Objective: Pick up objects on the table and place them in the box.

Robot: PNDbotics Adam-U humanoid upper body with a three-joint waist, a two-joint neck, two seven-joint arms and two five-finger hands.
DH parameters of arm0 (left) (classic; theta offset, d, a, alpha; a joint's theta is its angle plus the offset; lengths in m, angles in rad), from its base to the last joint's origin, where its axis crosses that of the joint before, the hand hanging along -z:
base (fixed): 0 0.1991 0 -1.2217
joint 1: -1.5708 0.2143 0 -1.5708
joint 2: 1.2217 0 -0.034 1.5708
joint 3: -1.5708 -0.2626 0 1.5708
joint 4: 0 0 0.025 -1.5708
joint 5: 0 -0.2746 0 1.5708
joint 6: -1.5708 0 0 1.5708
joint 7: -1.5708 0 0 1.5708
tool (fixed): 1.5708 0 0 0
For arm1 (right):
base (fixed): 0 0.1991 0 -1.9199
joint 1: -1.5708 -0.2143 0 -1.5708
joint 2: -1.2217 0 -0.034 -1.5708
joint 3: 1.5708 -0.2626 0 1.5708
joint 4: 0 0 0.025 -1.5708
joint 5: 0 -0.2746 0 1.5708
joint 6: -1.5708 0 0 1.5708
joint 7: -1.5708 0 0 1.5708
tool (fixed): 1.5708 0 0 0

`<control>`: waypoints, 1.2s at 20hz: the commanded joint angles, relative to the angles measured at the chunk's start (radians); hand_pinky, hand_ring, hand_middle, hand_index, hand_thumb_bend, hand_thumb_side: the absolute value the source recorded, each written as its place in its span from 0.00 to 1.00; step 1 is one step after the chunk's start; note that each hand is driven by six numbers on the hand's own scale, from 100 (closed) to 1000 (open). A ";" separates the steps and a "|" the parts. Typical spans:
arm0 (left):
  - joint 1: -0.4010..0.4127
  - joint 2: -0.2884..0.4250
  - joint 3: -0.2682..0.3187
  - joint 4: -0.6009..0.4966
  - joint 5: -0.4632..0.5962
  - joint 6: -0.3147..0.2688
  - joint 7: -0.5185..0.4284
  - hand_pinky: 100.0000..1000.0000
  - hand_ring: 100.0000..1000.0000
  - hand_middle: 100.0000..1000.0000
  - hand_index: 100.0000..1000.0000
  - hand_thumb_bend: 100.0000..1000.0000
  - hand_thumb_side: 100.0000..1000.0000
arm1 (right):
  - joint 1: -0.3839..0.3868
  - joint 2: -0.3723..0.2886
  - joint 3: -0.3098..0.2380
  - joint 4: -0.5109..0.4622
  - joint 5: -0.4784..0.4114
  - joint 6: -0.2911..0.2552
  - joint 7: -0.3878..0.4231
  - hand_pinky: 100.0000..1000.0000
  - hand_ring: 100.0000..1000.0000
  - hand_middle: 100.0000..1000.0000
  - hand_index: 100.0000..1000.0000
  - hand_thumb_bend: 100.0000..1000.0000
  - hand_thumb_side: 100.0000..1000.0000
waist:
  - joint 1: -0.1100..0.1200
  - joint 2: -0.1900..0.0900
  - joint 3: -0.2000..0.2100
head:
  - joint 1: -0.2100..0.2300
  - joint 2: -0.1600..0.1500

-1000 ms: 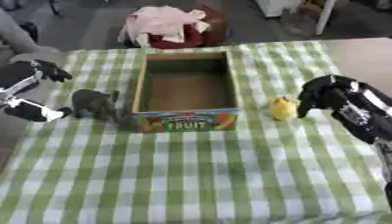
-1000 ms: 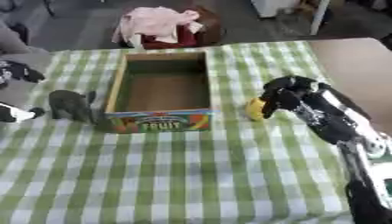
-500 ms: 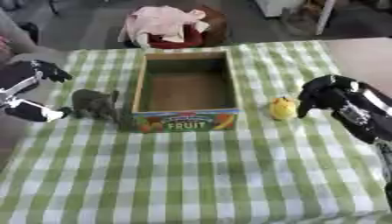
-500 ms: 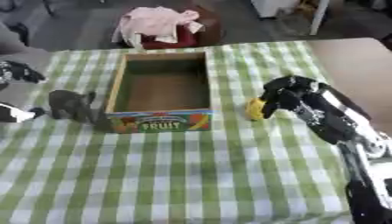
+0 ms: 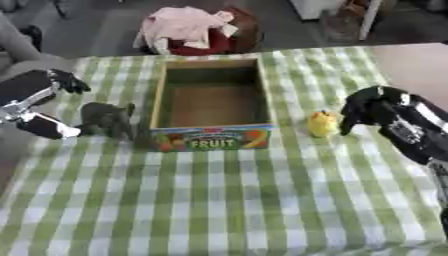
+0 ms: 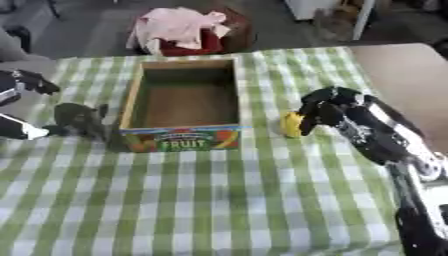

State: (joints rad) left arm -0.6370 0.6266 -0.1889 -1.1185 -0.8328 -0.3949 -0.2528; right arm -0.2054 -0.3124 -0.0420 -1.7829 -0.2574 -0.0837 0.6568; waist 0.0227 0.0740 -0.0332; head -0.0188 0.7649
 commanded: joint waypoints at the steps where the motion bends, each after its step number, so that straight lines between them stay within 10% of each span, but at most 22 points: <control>1: -0.032 0.000 0.004 0.029 -0.035 -0.014 0.004 0.71 0.68 0.63 0.80 0.46 0.24 | -0.011 -0.013 0.001 -0.012 -0.001 -0.003 0.006 0.50 0.53 0.57 0.73 0.06 0.50 | -0.001 -0.009 -0.002 | 0.005 0.005; 24: -0.060 -0.100 0.036 0.214 -0.154 0.028 0.147 0.68 0.64 0.59 0.77 0.24 0.08 | -0.013 -0.008 0.008 -0.010 0.005 -0.004 0.017 0.49 0.53 0.57 0.73 0.05 0.50 | -0.006 0.002 -0.020 | 0.013 0.005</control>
State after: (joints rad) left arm -0.6789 0.5143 -0.1621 -0.9069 -0.9780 -0.3686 -0.1131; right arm -0.2061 -0.3118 -0.0319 -1.7826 -0.2569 -0.0864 0.6698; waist 0.0168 0.0860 -0.0525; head -0.0099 0.7649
